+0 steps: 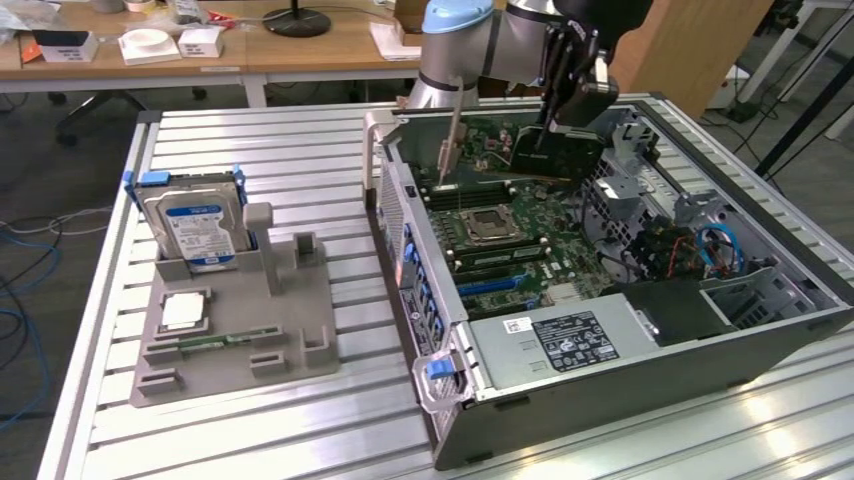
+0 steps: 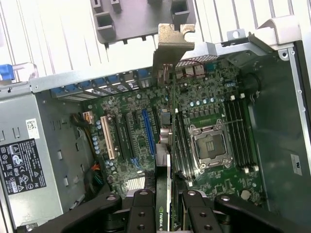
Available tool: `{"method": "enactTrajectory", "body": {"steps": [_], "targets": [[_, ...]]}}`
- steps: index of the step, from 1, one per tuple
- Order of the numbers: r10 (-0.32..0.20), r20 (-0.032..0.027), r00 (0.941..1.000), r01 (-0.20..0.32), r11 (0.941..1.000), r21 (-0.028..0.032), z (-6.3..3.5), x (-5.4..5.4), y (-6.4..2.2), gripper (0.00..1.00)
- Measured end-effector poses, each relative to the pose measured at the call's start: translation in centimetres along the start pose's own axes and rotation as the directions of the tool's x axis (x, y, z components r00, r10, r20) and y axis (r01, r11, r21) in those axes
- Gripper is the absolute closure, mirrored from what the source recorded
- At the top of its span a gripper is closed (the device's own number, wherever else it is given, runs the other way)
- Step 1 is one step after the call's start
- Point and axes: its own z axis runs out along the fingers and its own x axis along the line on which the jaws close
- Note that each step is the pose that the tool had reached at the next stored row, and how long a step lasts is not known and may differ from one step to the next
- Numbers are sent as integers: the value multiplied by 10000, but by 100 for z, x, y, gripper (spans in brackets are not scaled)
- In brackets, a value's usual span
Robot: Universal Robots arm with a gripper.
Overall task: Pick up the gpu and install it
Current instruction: 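Insert the gpu into the slot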
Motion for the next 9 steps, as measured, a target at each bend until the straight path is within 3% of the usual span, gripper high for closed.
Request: {"method": "enactTrajectory", "body": {"steps": [9], "targets": [[-266, -8, 9996, 266, 9996, 1, 2, 0, 0, 74]]}}
